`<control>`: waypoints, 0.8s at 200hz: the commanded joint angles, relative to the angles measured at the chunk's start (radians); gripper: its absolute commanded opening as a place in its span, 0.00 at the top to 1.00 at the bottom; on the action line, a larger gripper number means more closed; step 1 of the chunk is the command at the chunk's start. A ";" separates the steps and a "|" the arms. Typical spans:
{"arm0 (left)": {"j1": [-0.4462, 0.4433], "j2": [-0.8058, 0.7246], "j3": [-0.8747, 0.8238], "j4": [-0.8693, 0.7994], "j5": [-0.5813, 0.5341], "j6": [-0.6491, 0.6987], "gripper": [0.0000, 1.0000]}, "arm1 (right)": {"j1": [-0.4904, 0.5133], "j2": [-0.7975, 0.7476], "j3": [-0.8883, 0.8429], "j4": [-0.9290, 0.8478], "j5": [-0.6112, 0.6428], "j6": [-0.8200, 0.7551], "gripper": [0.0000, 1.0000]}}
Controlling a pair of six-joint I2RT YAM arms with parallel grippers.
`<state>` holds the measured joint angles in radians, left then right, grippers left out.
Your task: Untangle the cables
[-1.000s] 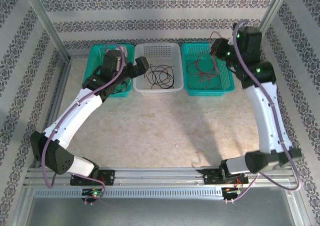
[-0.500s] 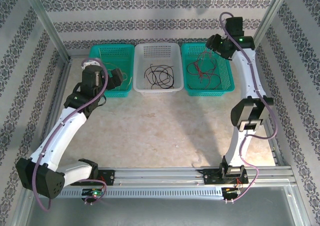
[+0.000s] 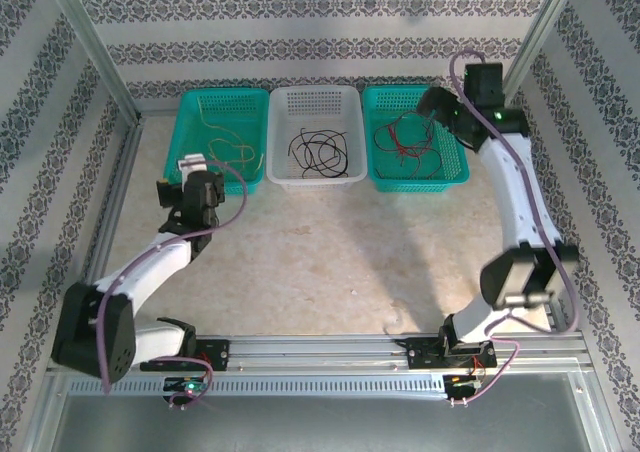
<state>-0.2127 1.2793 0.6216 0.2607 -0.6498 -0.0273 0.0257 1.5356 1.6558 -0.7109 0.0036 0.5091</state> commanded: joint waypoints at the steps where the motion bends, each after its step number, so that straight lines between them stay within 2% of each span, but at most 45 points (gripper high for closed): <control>1: 0.030 0.037 -0.043 0.314 -0.120 0.077 0.01 | 0.036 -0.172 -0.212 0.176 0.121 -0.079 0.03; 12: 0.036 0.033 -0.059 0.290 -0.104 0.031 0.01 | 0.063 -0.282 -0.370 0.303 0.171 -0.118 0.02; 25: 0.052 0.018 -0.097 0.296 -0.054 -0.036 0.01 | 0.095 -0.397 -0.562 0.463 0.294 -0.144 0.02; 48: 0.097 0.046 -0.143 0.327 0.040 -0.081 0.01 | 0.069 -0.559 -0.897 0.684 0.473 -0.042 0.02; 63: 0.112 0.100 -0.181 0.423 0.063 -0.069 0.01 | 0.030 -0.650 -1.080 0.840 0.453 -0.113 0.02; 75: 0.121 0.148 -0.196 0.475 0.080 -0.062 0.01 | 0.034 -0.642 -1.129 0.871 0.457 -0.228 0.02; 93: 0.128 0.225 -0.232 0.621 0.100 -0.063 0.01 | 0.051 -0.524 -1.126 0.849 0.498 -0.356 0.02; 101: 0.133 0.229 -0.231 0.620 0.143 -0.054 0.01 | 0.052 -0.471 -1.159 0.935 0.501 -0.397 0.02; 109: 0.140 0.219 -0.233 0.599 0.208 -0.050 0.01 | 0.051 -0.431 -1.213 1.067 0.492 -0.429 0.02; 126: 0.139 0.239 -0.273 0.711 0.326 0.003 0.01 | 0.036 -0.341 -1.353 1.420 0.394 -0.480 0.02; 136: 0.142 0.251 -0.273 0.713 0.406 0.020 0.01 | 0.025 -0.275 -1.381 1.541 0.328 -0.482 0.02; 142: 0.142 0.281 -0.279 0.722 0.458 0.032 0.01 | 0.023 -0.236 -1.372 1.564 0.298 -0.489 0.02; 151: 0.144 0.363 -0.296 0.901 0.435 0.057 0.01 | 0.014 -0.223 -1.321 1.453 0.222 -0.483 0.02; 160: 0.172 0.295 -0.285 0.748 0.473 0.004 0.01 | -0.005 -0.192 -1.274 1.445 0.093 -0.475 0.02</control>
<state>-0.0826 1.5696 0.3508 0.9348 -0.3210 -0.0277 0.0521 1.3014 0.3058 0.5407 0.3424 0.0799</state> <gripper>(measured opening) 0.992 0.984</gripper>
